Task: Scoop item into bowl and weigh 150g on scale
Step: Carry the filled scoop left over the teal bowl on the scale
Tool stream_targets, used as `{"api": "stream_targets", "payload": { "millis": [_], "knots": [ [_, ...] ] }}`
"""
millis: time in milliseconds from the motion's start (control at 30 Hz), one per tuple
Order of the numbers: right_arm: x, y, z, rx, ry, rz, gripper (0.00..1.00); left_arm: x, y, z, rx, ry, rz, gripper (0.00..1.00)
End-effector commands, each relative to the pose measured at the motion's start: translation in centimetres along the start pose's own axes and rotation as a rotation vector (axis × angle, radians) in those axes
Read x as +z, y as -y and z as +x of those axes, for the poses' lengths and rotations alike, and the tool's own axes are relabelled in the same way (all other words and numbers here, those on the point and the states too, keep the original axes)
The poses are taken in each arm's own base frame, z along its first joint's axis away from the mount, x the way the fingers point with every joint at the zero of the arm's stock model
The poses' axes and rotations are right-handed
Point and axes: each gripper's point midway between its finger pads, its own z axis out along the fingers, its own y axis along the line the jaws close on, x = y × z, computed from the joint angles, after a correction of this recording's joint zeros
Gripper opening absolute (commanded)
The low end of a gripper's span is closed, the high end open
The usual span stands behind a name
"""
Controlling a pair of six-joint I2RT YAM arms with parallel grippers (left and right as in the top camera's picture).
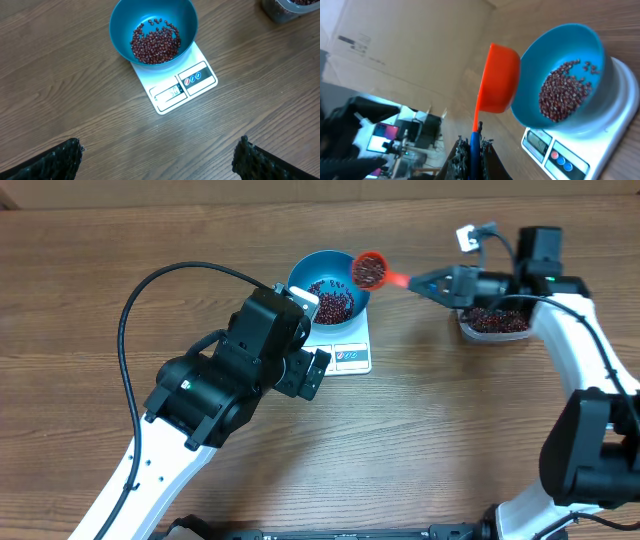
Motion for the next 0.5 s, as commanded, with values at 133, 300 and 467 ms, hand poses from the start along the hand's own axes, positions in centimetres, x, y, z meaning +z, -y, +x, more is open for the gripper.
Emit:
{"api": "stream_targets", "payload": {
  "millis": [133,300,467],
  "knots": [
    [5.0,0.1,-0.8,0.034,-0.017,0.146,0.04,0.1,-0.1,-0.2,0.010,0.002,0.004,1.00],
    [6.0,1.0,-0.7,0.016,-0.012,0.226,0.04,0.1,-0.1,-0.2,0.009,0.002,0.004,1.00],
    [5.8,1.5,-0.9,0.020,-0.002,0.255,0.04,0.1,-0.1,-0.2,0.009,0.002,0.004,1.00]
  ]
}}
